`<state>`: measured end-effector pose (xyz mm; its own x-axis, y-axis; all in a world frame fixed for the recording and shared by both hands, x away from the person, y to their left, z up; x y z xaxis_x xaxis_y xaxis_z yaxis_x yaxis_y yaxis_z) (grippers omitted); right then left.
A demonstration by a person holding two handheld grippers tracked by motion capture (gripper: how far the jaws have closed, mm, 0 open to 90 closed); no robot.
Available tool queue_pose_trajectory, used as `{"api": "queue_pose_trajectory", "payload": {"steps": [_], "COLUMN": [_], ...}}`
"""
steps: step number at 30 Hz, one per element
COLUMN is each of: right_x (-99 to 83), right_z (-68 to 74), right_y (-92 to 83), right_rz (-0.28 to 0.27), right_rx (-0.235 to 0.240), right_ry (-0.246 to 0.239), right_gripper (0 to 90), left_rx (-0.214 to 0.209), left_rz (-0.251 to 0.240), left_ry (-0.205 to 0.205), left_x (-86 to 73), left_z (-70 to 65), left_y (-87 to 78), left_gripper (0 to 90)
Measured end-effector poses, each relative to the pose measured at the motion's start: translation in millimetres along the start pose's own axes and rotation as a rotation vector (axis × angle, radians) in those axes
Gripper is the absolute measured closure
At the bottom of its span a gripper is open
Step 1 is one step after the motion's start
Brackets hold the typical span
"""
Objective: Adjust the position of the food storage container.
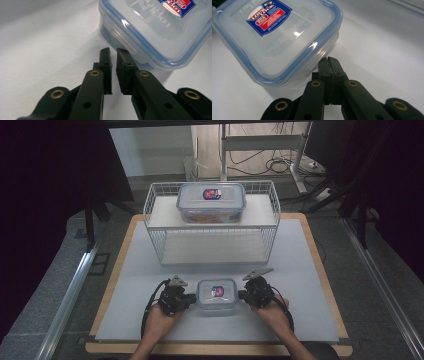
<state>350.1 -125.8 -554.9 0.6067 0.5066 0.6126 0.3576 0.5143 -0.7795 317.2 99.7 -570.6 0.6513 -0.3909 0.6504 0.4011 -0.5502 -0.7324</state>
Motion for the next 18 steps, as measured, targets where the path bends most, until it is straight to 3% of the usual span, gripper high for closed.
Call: {"api": "queue_pose_trajectory", "payload": {"steps": [1,4,5,7,11,18], "right_x": [-1.1,-3.0,-3.2,-4.2,-7.2,-16.7], "right_z": [-0.6,-6.4,-8.8,-16.2,-23.1,-21.1], "right_y": [-0.3,-5.0,-7.3,-14.7,-26.0,-35.1], "right_rz": [0.004,-0.008,-0.011,-0.036,-0.076,-0.106], "right_rx": [-0.002,0.015,0.001,-0.014,-0.005,0.002], "right_ry": [-0.007,0.007,0.002,-0.011,-0.020,-0.061], "right_gripper": [89.5,89.2,88.8,85.1,73.2,48.1], "left_rx": [-0.012,0.014,0.051,0.082,0.101,0.110], "left_rz": [0.002,-0.012,-0.024,-0.043,-0.099,-0.126], "left_ry": [0.000,0.002,0.010,0.023,0.036,0.038], "left_x": [-0.1,-1.4,-2.6,-4.3,-6.9,-16.9], "left_z": [-0.6,1.6,4.7,7.8,11.2,12.4], "left_y": [-0.2,-4.5,-9.0,-15.1,-27.7,-37.3], "left_gripper": [80.0,69.9,67.2,58.0,44.0,22.3]}}
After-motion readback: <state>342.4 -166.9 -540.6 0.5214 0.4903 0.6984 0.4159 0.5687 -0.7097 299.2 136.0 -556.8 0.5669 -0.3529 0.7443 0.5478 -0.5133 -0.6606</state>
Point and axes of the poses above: each handheld gripper's, and its own axes: y roughly forward along the jaws, x roughly out of its top, z roughly to its left, the point moved 6 cm from there along y, roughly forward along the jaws, and after that the axes turned 2 degrees about y, right-handed, at the moved point
